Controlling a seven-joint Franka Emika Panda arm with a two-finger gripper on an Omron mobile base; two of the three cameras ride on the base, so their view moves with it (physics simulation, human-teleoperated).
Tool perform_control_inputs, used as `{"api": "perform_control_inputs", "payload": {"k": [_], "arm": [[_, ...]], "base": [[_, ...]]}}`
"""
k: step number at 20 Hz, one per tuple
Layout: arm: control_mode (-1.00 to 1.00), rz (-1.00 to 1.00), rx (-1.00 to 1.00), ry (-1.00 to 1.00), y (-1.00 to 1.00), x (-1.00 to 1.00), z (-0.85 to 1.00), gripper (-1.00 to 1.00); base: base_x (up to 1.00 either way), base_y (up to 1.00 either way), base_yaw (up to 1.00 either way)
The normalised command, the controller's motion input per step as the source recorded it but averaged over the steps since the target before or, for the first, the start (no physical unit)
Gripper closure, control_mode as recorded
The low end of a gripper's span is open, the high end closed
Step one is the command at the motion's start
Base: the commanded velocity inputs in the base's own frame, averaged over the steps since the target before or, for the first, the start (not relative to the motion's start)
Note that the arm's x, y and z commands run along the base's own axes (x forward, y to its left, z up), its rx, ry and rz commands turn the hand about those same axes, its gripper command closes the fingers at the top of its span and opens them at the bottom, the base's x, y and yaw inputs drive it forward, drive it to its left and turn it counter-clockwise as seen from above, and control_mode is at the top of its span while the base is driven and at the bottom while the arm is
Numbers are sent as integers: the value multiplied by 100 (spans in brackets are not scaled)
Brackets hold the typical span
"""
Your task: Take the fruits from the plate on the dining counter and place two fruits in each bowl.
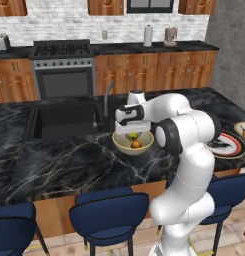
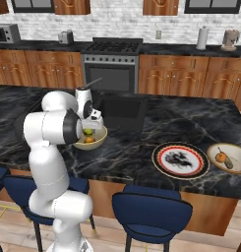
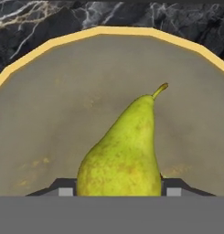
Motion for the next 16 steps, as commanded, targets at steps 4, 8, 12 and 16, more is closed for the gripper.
{"api": "perform_control_inputs", "payload": {"k": [4, 8, 12, 16], "arm": [[-100, 0, 0, 0, 0, 0, 0, -100], [-100, 0, 0, 0, 0, 0, 0, -100], [-100, 0, 0, 0, 0, 0, 0, -100], [-100, 0, 0, -1, -2, -4, 16, -100]], "base": [[0, 0, 0], [0, 0, 0], [0, 0, 0], [0, 0, 0]]}}
